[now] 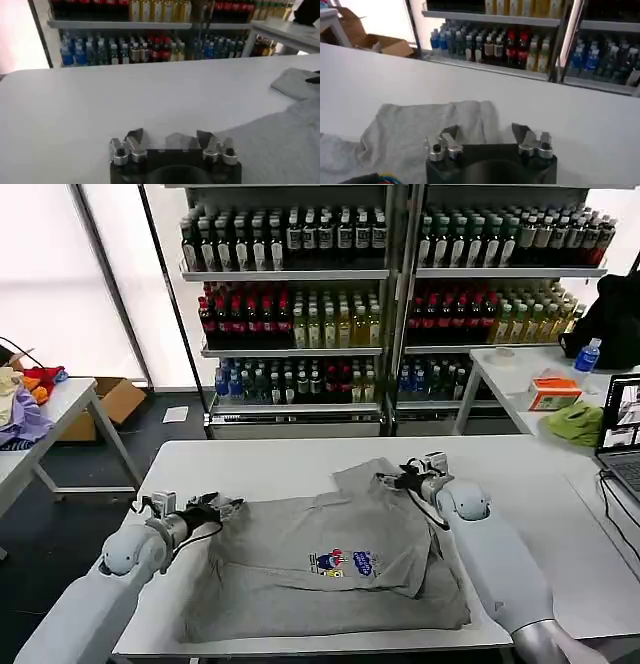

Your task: Fold and organize the clothes.

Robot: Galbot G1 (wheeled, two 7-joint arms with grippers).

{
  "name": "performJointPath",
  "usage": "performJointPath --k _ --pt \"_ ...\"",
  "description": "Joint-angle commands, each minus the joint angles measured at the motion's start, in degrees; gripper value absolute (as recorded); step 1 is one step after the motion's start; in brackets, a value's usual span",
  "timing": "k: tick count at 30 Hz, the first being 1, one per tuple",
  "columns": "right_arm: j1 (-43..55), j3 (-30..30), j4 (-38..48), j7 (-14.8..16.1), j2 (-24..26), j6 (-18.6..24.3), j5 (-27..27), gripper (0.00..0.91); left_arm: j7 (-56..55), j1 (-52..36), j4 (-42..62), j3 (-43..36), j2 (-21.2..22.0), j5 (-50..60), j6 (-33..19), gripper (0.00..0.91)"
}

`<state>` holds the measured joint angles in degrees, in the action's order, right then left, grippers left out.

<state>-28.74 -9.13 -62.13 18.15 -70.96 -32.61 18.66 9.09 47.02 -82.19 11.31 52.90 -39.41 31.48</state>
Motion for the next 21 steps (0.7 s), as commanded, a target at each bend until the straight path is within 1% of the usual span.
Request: performJointPath --k 1,7,13,18,21 --pt "1.4 1.4 2.65 0.28 -1.2 -0.54 -0.15 0.0 0.07 1.83 -0.22 -1.54 -0.6 -0.33 1.14 0.01" --pt "0.31 1.35 0.83 -0.16 -0.83 -0.57 0.43 0.0 -0.18 6.79 -4.88 0.44 -0.59 -0.51 1.55 0.01" --pt "0.08 1.2 0.0 -0.6 -0.77 -0.56 0.82 0.0 -0.72 7.84 -6.75 1.06 0.0 -0.43 1.56 0.01" --pt "-0.24 0.77 -0.89 -1.4 -0.61 -0.52 2.51 0.0 -2.03 6.88 -5.87 1.46 0.88 -0.64 1.03 0.01" --pt "-1.26 -0.22 -3.65 -2.33 -0.51 -0.53 5.64 0.0 -3.22 6.13 -6.54 1.91 0.94 -0.66 -0.06 0.01"
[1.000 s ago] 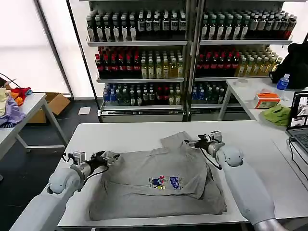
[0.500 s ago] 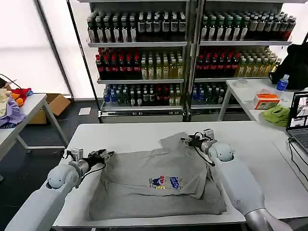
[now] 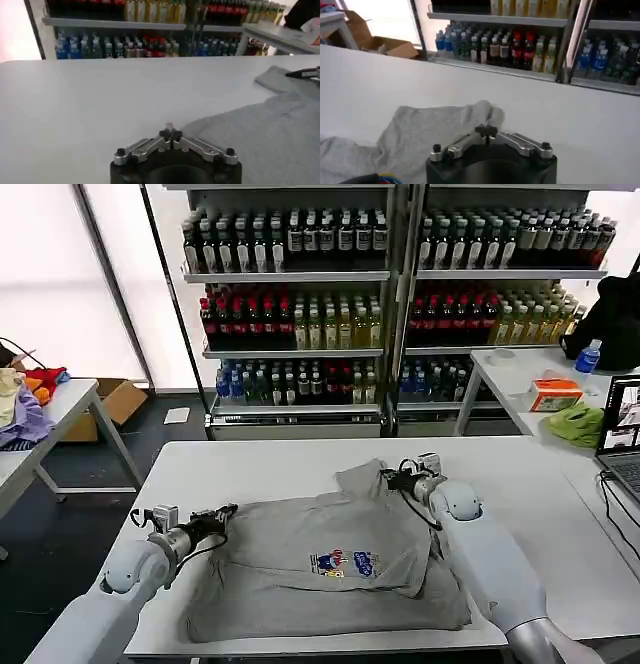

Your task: Fold and organize the clothes.

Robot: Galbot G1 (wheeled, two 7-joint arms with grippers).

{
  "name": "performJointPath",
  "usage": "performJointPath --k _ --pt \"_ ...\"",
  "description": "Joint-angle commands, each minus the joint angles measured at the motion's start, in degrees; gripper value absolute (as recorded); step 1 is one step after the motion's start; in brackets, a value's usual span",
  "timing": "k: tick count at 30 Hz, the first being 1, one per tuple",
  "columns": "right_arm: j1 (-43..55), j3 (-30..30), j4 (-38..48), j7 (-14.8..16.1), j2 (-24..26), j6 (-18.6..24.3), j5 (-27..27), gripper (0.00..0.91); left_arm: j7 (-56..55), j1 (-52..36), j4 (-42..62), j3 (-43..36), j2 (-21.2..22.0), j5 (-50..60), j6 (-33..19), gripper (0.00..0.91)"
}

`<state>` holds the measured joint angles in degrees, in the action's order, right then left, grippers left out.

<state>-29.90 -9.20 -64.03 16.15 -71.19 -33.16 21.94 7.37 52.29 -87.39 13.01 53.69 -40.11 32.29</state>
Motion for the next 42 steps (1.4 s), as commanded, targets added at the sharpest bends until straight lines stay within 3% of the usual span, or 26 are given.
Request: performJointPath --k 1,8,15,25,33,40,41,42 --pt "-0.77 -0.57 -3.81 -0.82 -0.21 0.01 3.5 0.0 -1.89 0.57 -1.74 0.53 0.06 0.03 -1.32 0.01" --pt "-6.44 -4.39 -16.7 -3.52 0.98 -0.05 10.14 0.0 -4.92 1.17 -9.7 5.33 -0.84 -2.45 -2.67 0.01" --pt "-13.5 -9.67 -31.16 -5.93 3.19 -0.05 14.53 0.0 -8.32 10.3 -22.24 10.26 -2.67 -4.26 -2.93 0.01" --pt "-41.11 -23.74 -56.42 -9.17 8.2 0.01 18.4 0.0 -12.23 29.95 -36.08 21.14 -0.37 -1.92 -1.53 0.01" --pt "-59.25 -31.38 -62.81 -9.99 7.78 0.06 18.67 0.0 -10.06 42.52 -41.66 27.06 2.61 1.17 -0.58 0.01" --pt "-67.6 -31.44 -63.43 -11.74 5.82 0.05 14.51 0.0 -8.0 48.86 -41.11 25.37 3.97 7.48 -0.26 0.01" --pt "-68.2 -31.26 -63.49 -11.71 5.65 0.06 13.12 0.464 -7.67 49.6 -41.23 25.44 4.09 7.79 -0.28 0.282" --pt "-68.76 -31.2 -63.73 -11.72 5.34 0.06 12.44 0.464 -7.3 50.31 -41.25 25.57 4.1 7.9 -0.24 0.705"
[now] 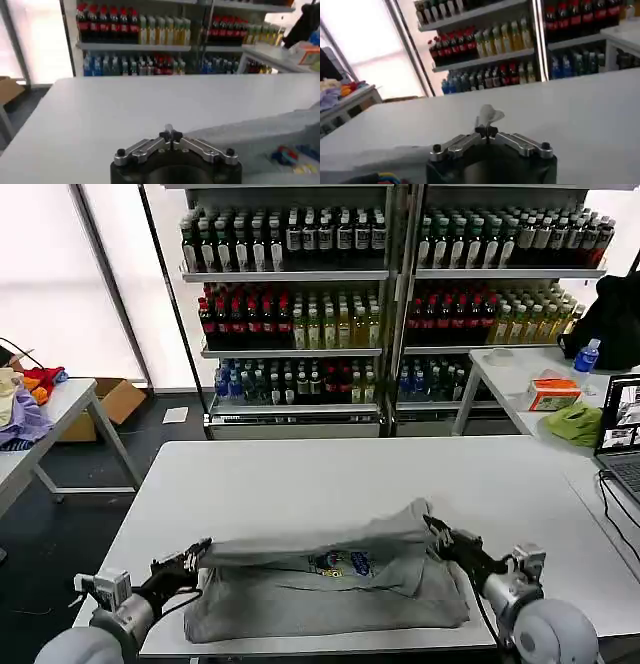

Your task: Fold and organize the clothes.

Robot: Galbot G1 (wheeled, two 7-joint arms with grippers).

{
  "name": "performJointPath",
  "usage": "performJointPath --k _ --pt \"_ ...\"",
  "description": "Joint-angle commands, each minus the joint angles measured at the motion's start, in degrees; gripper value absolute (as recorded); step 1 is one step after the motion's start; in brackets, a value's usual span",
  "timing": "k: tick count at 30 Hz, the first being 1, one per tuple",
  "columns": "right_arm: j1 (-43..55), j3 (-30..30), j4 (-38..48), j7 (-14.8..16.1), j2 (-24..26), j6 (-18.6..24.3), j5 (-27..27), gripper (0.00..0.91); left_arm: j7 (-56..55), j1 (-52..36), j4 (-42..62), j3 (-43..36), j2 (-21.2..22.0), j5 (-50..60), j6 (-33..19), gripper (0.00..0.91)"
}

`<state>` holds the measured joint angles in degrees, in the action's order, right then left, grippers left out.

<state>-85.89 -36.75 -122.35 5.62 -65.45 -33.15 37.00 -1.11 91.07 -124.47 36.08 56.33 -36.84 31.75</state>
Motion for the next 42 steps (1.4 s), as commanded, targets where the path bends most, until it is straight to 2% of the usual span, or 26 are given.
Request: performJointPath --k 1,5,8,11,14,15,16,18,19,22,25,30,40,41,42 --pt "-13.56 -3.58 -5.72 -1.5 -0.48 0.01 -3.29 0.907 1.51 11.84 -4.15 2.36 1.45 5.51 0.47 0.907" --pt "-14.22 -4.16 -6.69 0.17 -0.08 0.02 -6.99 0.907 2.34 10.5 -5.39 2.6 1.25 6.62 1.26 0.907" --pt "-12.6 -5.82 -7.4 -0.32 -0.1 0.12 -6.87 0.907 2.1 9.92 -6.3 5.4 1.01 6.55 1.28 0.907" --pt "-11.9 -8.18 -7.95 1.19 1.02 2.02 -5.41 0.907 1.79 11.01 -7.07 9.0 0.79 5.7 1.27 0.907" --pt "-11.04 -9.92 -7.87 5.1 1.45 9.96 -6.44 0.907 0.35 11.99 -8.23 11.6 1.66 4.59 1.17 0.907" --pt "-10.59 -10.33 -7.38 6.34 1.22 15.36 -7.21 0.907 -1.61 12.6 -9.07 11.66 2.85 3.44 0.75 0.907" --pt "-10.32 -10.4 -7.02 7.01 1.05 16.98 -7.8 0.907 -2.51 12.89 -9.4 11.38 3.56 3.47 0.42 0.907" --pt "-9.94 -9.99 -4.19 8.8 0.46 22.95 -11.13 0.907 -5.7 13.84 -10.45 6.92 7.24 3.67 -2.81 0.907" --pt "-9.91 -9.57 -3.11 9.4 0.08 25.17 -11.7 0.907 -5.73 14.27 -10.47 4.39 10.31 4.4 -3.84 0.907" --pt "-10.45 -7.4 -0.18 9.28 -0.31 28.34 -11.47 0.907 -5.81 15.3 -9.26 -2.38 14.8 11.52 -6.14 0.907" --pt "-10.88 -6.0 0.92 8.3 -0.6 28.94 -11.47 0.907 -8.77 12.61 -6.63 -4.98 17.98 16.91 -8.31 0.907" --pt "-11.44 -4.86 1.62 8.09 -0.97 28.95 -12.15 0.907 -14.06 7.87 -2.89 -8.85 22.29 19.43 -9.86 0.907" --pt "-11.18 -3.83 2.02 7.41 -0.85 28.78 -12.23 0.907 -15.85 4.61 2.86 -10.74 25.14 21.28 -10.65 0.907" --pt "-11.18 -3.75 2.11 7.44 -0.84 28.79 -12.13 0.907 -15.82 4.54 3.42 -10.7 25.71 21.35 -10.65 0.887" --pt "-11.22 -3.67 2.1 7.47 -0.82 28.81 -12.1 0.907 -15.84 4.41 3.65 -10.66 25.96 21.42 -10.66 0.816"
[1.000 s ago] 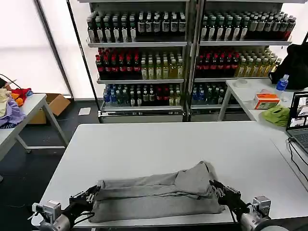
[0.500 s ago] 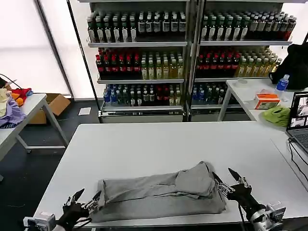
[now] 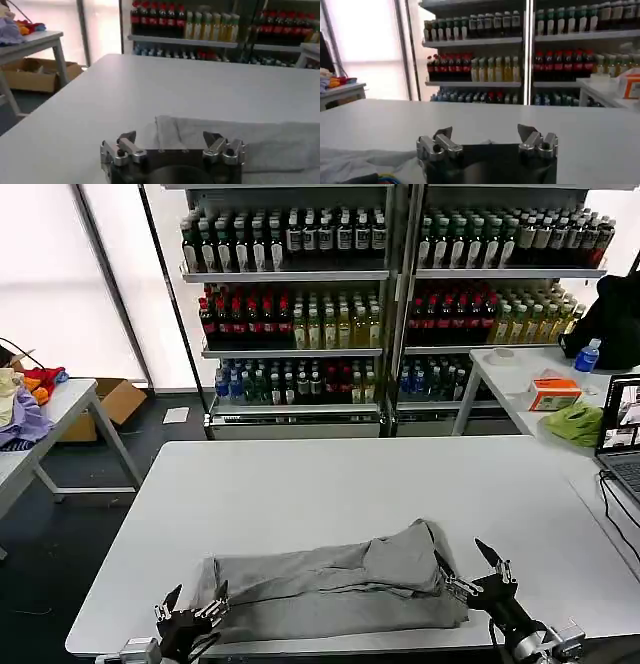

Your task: Fold and organize the clothes.

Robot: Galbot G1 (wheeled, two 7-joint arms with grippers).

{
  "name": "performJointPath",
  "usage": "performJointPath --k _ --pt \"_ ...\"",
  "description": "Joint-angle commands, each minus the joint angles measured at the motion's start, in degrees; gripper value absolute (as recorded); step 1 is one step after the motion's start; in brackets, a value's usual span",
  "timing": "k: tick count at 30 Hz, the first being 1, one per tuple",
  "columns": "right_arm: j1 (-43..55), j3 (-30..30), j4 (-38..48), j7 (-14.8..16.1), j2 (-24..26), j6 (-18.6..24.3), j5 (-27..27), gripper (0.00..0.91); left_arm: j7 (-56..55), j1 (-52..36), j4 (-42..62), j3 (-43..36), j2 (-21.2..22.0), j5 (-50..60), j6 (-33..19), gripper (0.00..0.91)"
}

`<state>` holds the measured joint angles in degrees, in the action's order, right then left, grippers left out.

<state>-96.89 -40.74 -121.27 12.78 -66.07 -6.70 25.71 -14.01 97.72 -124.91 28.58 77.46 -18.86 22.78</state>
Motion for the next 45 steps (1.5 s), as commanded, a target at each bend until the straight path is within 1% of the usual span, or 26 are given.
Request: performJointPath --k 1,2,3,4,5,6,8,11,14,21,26,28,30,34,36,37,38,39,40,42,43,44,45 --pt "-0.28 0.49 0.92 0.29 -0.06 2.37 -0.75 0.907 -2.92 -2.22 5.02 -3.08 5.88 4.13 -1.99 0.715" --pt "-0.32 0.59 0.86 0.29 0.03 2.37 -0.66 0.907 -2.88 -2.06 5.62 -2.97 6.59 4.36 -2.16 0.635" --pt "-0.34 0.69 0.84 0.28 0.07 2.37 -0.51 0.907 -2.93 -1.78 5.65 -2.98 6.97 4.26 -2.25 0.393" --pt "-0.36 0.85 0.75 0.23 0.46 2.37 -0.39 0.907 -3.21 -1.33 5.78 -3.04 8.05 4.24 -2.35 0.272" --pt "-0.31 0.96 0.72 0.19 0.66 2.37 -0.31 0.907 -3.23 -0.81 5.69 -3.15 8.69 4.23 -2.48 0.091" --pt "-0.26 1.07 0.76 0.16 0.81 2.36 -0.06 0.907 -3.22 -0.55 5.58 -3.34 9.01 4.26 -2.67 0.03" --pt "-0.06 1.41 0.8 0.02 1.14 2.25 0.59 0.907 -3.51 0.41 5.84 -4.82 9.78 4.76 -3.17 0.01" --pt "0.23 2.02 0.61 0.01 1.29 2.12 0.84 0.907 -4.0 0.97 7.01 -6.19 10.83 4.75 -3.27 0.01" --pt "0.5 2.34 0.38 -0.04 1.36 2.0 1.1 0.907 -3.87 1.02 7.78 -6.26 10.79 4.71 -3.78 0.01" --pt "1.02 1.97 -0.2 -0.4 1.9 1.44 2.22 0.907 -5.04 0.37 7.49 -8.33 5.5 1.21 -5.41 0.01" --pt "0.68 1.03 -1.19 -0.62 1.98 0.82 3.43 0.907 -4.94 -2.88 6.92 -3.64 0.3 -1.63 -5.18 0.01" --pt "0.62 0.85 -1.38 -0.71 1.93 0.7 3.56 0.907 -4.79 -3.86 6.21 -2.5 -0.77 -3.72 -4.32 0.01" --pt "0.69 0.71 -1.62 -0.77 1.88 0.49 3.73 0.907 -4.53 -4.97 5.25 0.42 -1.89 -6.65 -3.28 0.01" --pt "0.63 0.7 -1.89 -0.96 2.07 0.24 4.06 0.907 1.11 -6.75 5.93 9.57 -7.65 -8.7 -2.79 0.01" --pt "0.41 0.91 -2.01 -1.16 2.4 0.26 4.16 0.907 4.78 -6.68 7.69 16.27 -13.22 -13.04 -1.71 0.01" --pt "0.36 0.94 -2.06 -1.16 2.62 0.34 4.22 0.907 5.44 -6.5 8.36 19.04 -14.56 -14.2 -1.58 0.01" --pt "0.4 1.06 -2.2 -1.22 2.78 0.36 4.3 0.907 7.01 -6.22 10.47 23.09 -17.51 -16.35 -1.07 0.01" --pt "0.45 1.09 -2.28 -1.24 2.8 0.35 4.33 0.907 8.41 -5.92 11.82 25.53 -20.14 -17.59 -1.0 0.01" --pt "0.55 1.11 -2.5 -1.37 2.74 0.32 4.67 0.907 9.5 -5.69 13.19 27.79 -22.69 -18.02 -1.02 0.01" --pt "0.68 1.32 -2.75 -1.56 2.67 0.26 5.04 0.907 11.56 -5.03 15.22 31.56 -25.91 -19.4 -0.89 0.01" --pt "0.69 1.36 -2.83 -1.6 2.64 0.28 5.04 0.907 12.27 -4.89 16.38 33.08 -28.33 -20.63 -0.84 0.01" --pt "0.65 1.5 -3.01 -1.7 2.58 0.26 5.14 0.907 12.63 -4.95 17.25 34.51 -30.13 -21.06 -0.84 0.01" --pt "0.64 1.59 -3.09 -1.74 2.55 0.24 5.15 0.907 12.89 -5.2 17.86 35.47 -30.97 -21.31 -0.8 0.01"
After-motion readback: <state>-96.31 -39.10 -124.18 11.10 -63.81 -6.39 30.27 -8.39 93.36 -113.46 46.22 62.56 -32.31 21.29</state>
